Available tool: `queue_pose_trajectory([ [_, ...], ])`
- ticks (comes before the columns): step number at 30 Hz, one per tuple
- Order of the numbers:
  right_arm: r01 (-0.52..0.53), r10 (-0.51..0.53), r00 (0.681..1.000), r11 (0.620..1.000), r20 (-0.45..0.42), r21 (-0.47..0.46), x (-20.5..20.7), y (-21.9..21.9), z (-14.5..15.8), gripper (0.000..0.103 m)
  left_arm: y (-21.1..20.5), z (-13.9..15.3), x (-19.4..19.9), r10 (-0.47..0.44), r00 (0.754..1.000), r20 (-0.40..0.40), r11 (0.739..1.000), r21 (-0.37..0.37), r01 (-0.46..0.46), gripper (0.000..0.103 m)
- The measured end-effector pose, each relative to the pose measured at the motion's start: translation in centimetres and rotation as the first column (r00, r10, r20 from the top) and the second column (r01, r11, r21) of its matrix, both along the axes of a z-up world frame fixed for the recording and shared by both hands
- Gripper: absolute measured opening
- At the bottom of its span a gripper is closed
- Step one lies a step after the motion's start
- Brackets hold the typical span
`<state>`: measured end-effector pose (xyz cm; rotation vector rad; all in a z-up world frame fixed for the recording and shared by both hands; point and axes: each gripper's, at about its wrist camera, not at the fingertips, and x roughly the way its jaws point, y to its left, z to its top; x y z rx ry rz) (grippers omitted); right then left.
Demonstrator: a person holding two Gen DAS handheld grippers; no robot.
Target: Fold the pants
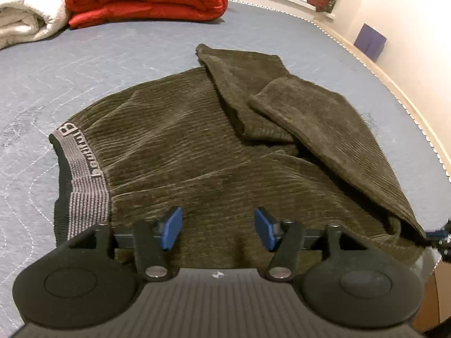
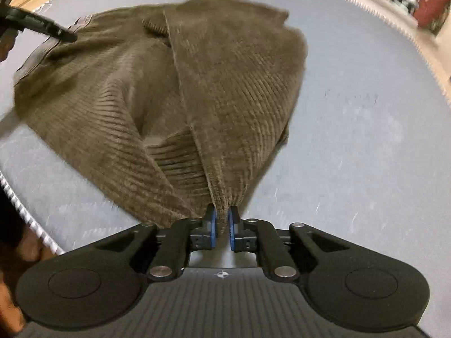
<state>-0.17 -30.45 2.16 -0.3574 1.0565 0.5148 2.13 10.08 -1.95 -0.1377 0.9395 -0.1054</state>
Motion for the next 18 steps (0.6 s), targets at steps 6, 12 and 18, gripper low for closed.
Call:
queue_pose_trajectory([
  [6, 0.048, -0.086, 0.976, 0.981, 0.202, 0.187, 0.7, 0.8, 4.7, 0.050, -1.0, -0.3, 0.0, -0.030, 1.000, 0.000, 0.999, 0.030, 0.030, 0.072],
  [12, -0.050, 0.004, 0.951, 0.988, 0.311, 0.143, 3.2, 9.7, 3.8, 0.050, -0.6, -1.4, 0.5, -0.011, 0.999, -0.030, 0.998, 0.057, 0.013, 0.072],
  [18, -0.082, 0.093, 0.930, 0.996, 0.356, -0.047, 6.5, 18.4, 0.5, 0.050, -0.2, -1.4, 0.6, 0.001, 0.999, -0.036, 0.998, 0.065, 0.001, 0.072],
])
